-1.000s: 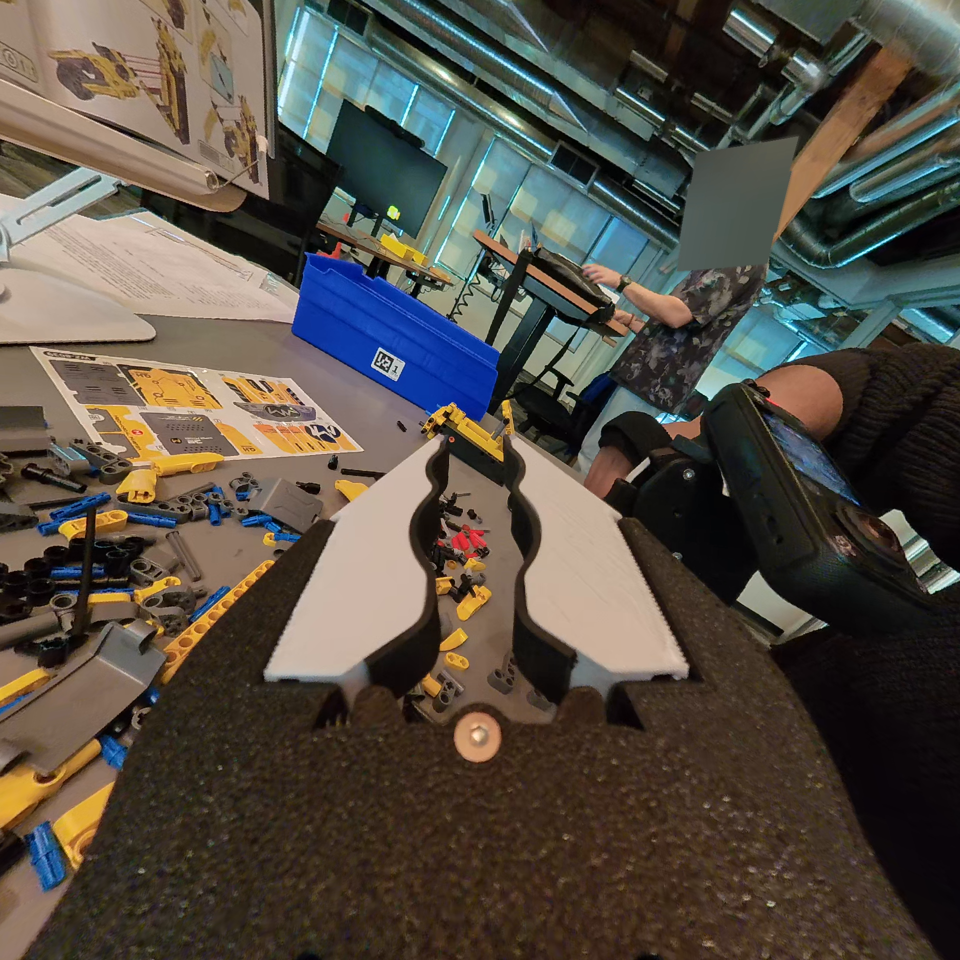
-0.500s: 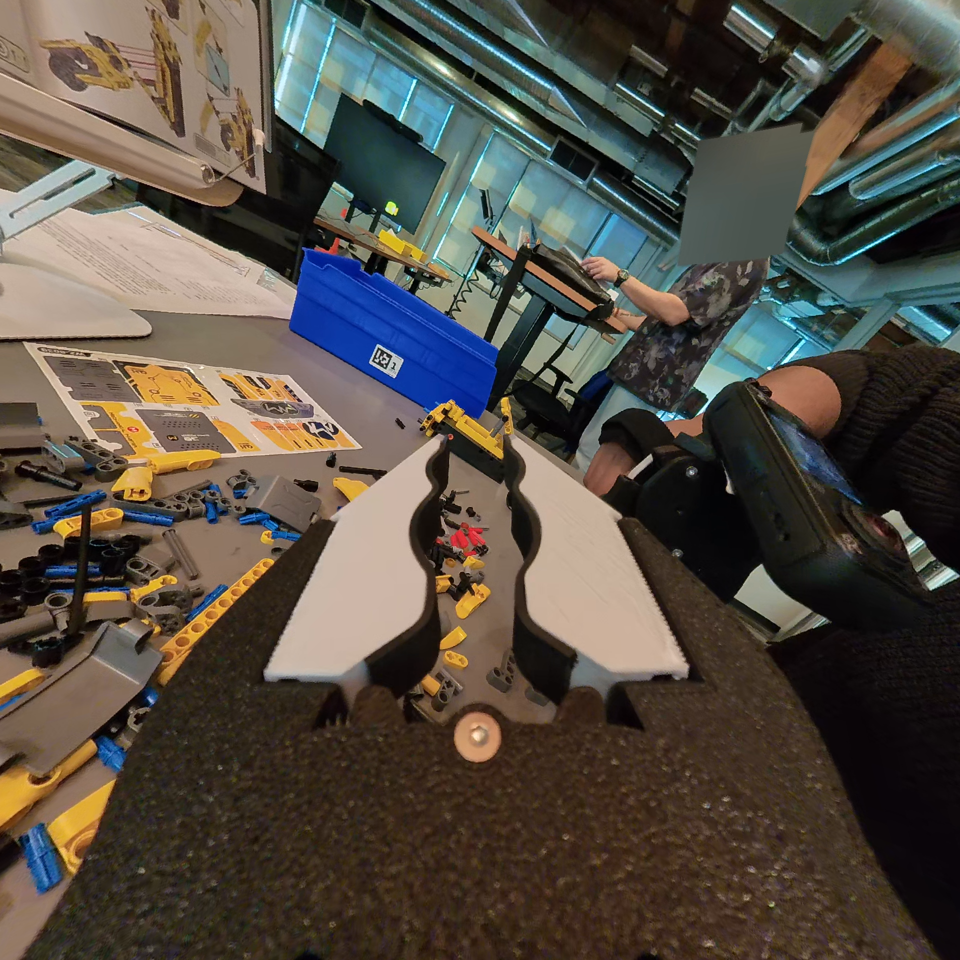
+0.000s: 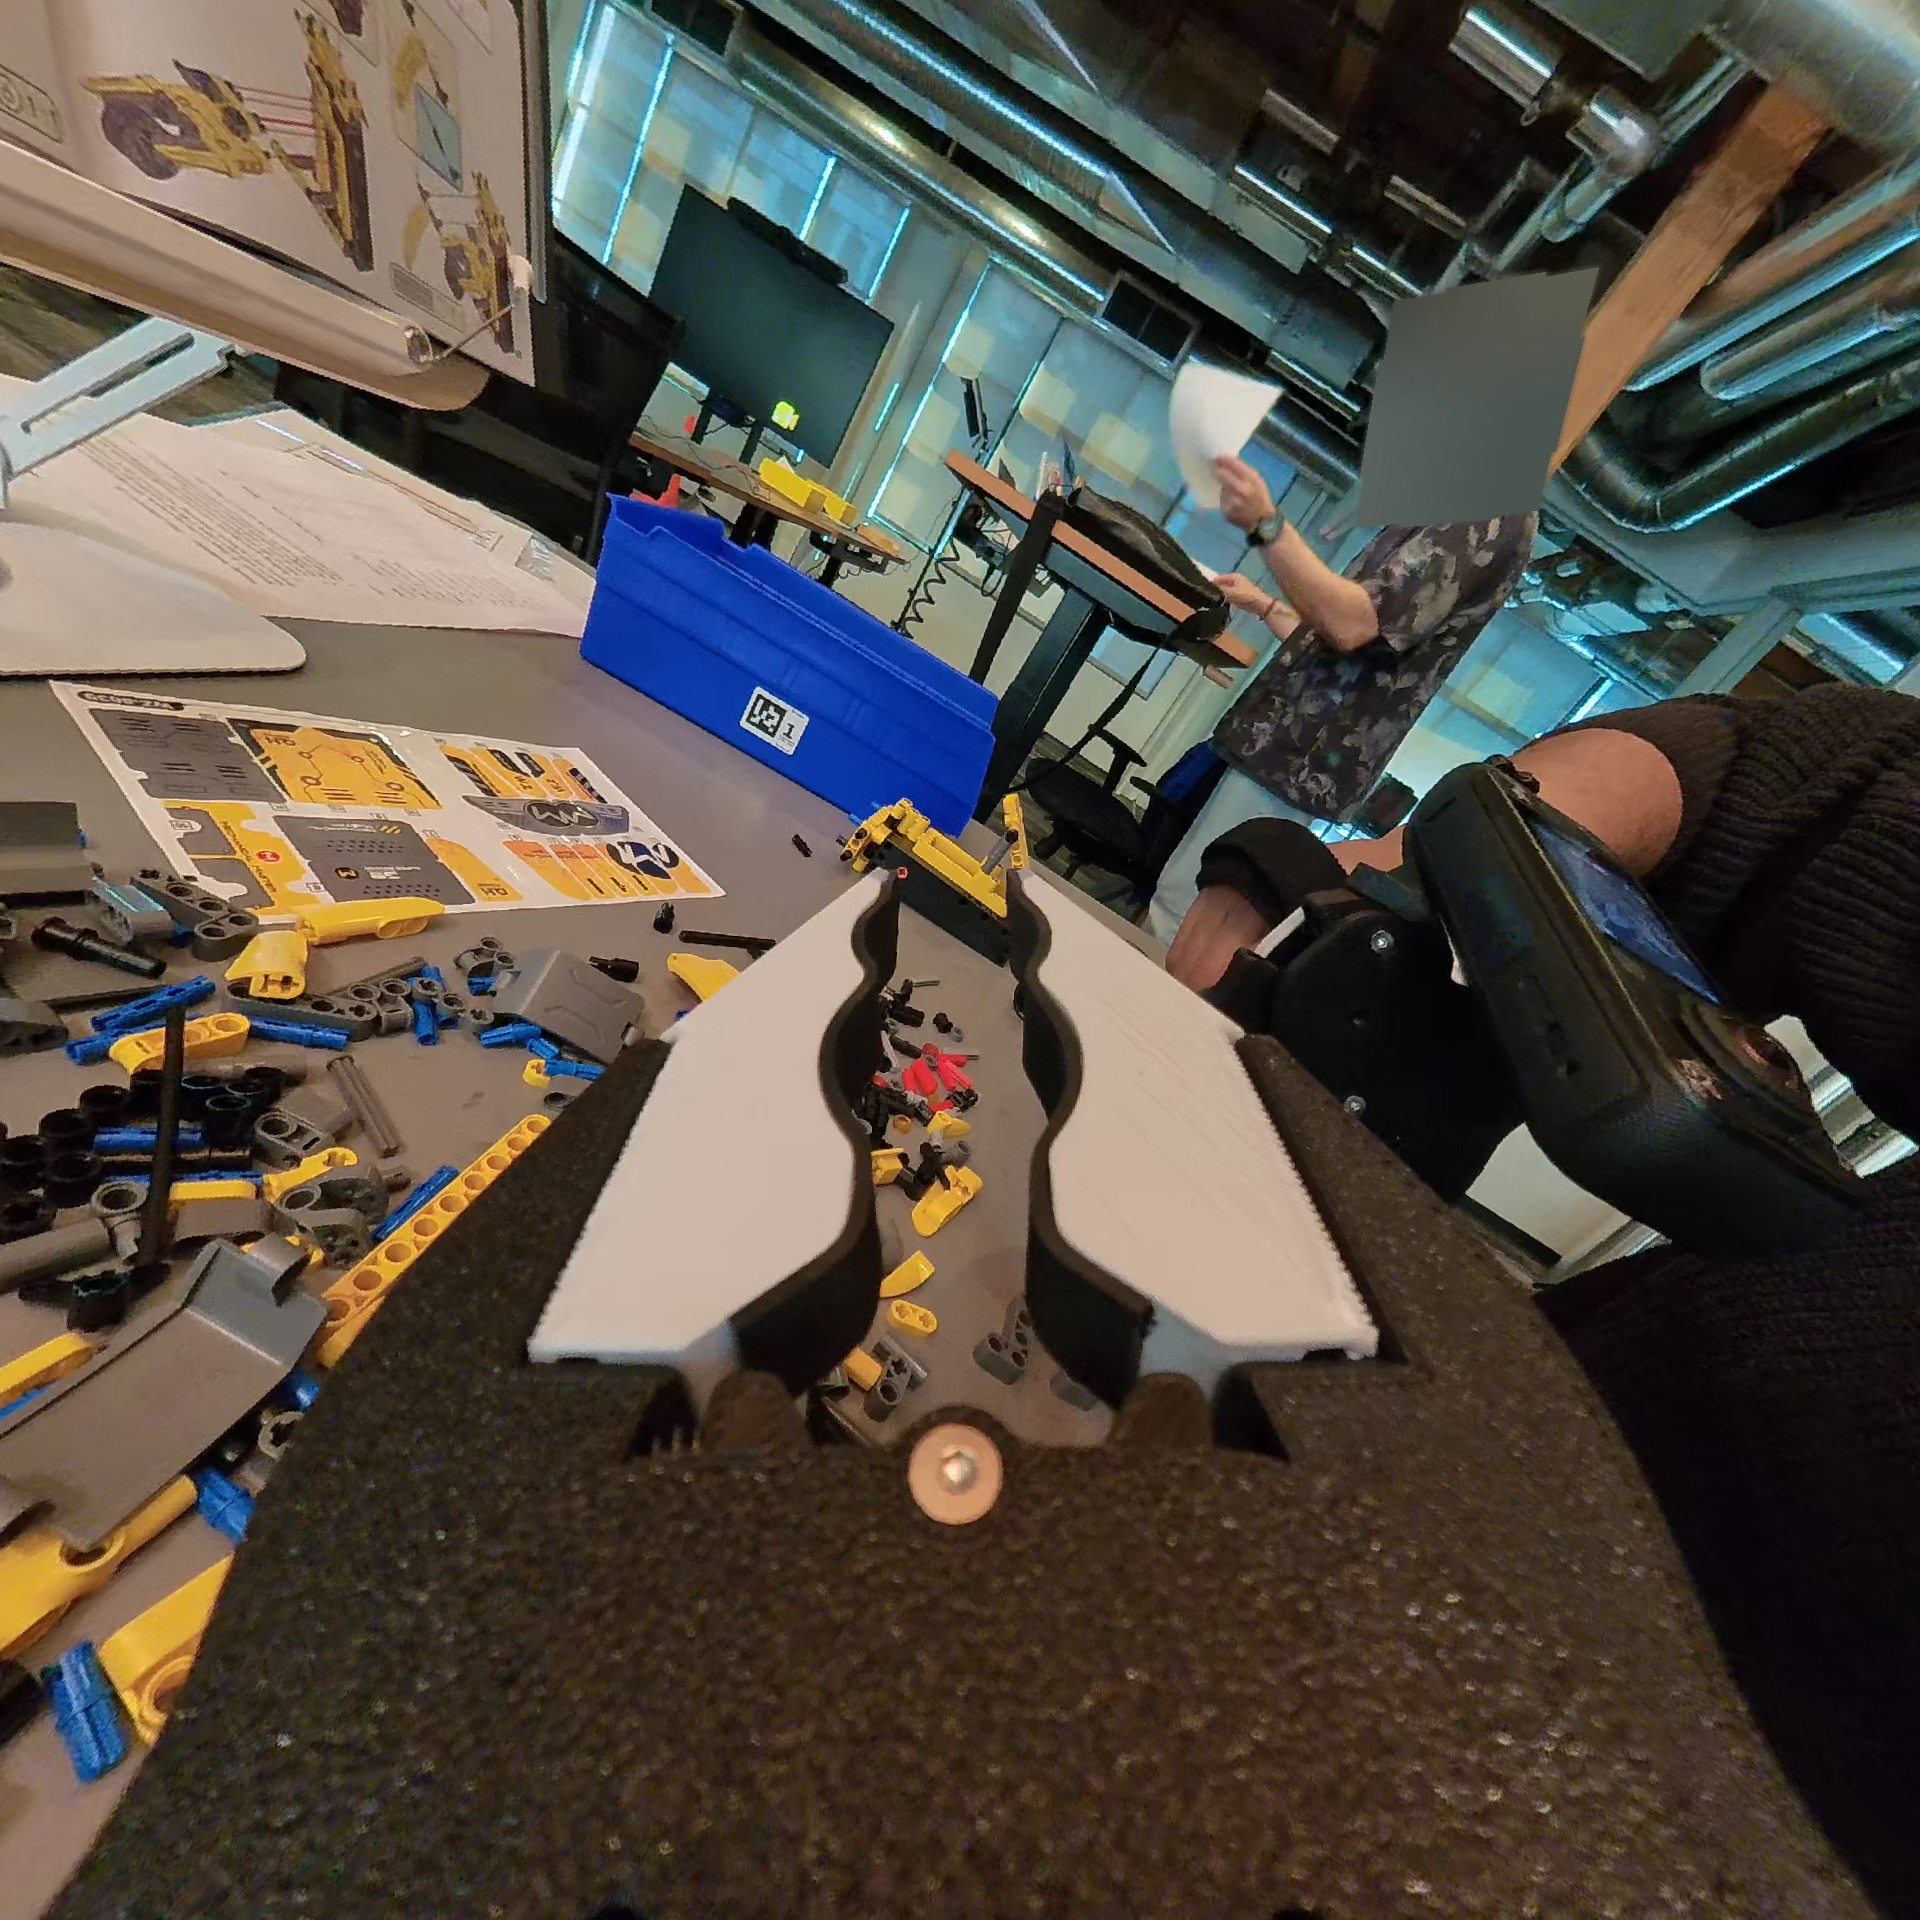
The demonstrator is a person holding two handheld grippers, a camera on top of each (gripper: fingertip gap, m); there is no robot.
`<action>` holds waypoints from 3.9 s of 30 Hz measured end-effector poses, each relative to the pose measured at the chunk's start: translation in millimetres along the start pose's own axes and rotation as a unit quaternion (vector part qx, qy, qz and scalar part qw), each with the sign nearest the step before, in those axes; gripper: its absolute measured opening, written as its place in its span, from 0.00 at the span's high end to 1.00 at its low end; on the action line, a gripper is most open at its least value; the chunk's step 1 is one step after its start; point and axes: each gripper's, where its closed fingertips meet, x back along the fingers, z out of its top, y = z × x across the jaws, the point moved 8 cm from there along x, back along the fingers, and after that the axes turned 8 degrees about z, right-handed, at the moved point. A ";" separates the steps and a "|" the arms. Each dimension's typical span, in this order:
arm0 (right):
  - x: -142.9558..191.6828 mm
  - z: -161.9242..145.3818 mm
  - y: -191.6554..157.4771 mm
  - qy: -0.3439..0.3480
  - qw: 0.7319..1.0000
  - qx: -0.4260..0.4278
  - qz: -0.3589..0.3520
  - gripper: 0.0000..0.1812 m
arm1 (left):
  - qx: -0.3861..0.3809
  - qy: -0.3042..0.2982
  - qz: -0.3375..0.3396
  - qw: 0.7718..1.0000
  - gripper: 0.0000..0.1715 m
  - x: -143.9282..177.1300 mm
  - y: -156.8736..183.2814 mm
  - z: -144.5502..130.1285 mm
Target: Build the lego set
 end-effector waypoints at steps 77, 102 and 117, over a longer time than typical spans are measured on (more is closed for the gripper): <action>-3.1 -12.0 11.6 -0.039 0.999 -0.025 -0.013 0.98 | -0.002 -0.005 -0.002 1.000 0.88 -1.3 1.0 -0.8; -0.7 -16.6 4.6 0.024 0.999 0.008 -0.030 0.97 | -0.001 -0.007 0.004 1.000 0.88 -1.5 -0.8 -1.5; -3.9 -19.4 -0.9 0.059 0.996 -0.017 -0.063 0.97 | -0.004 -0.007 0.007 1.000 0.88 -1.9 -0.6 -2.0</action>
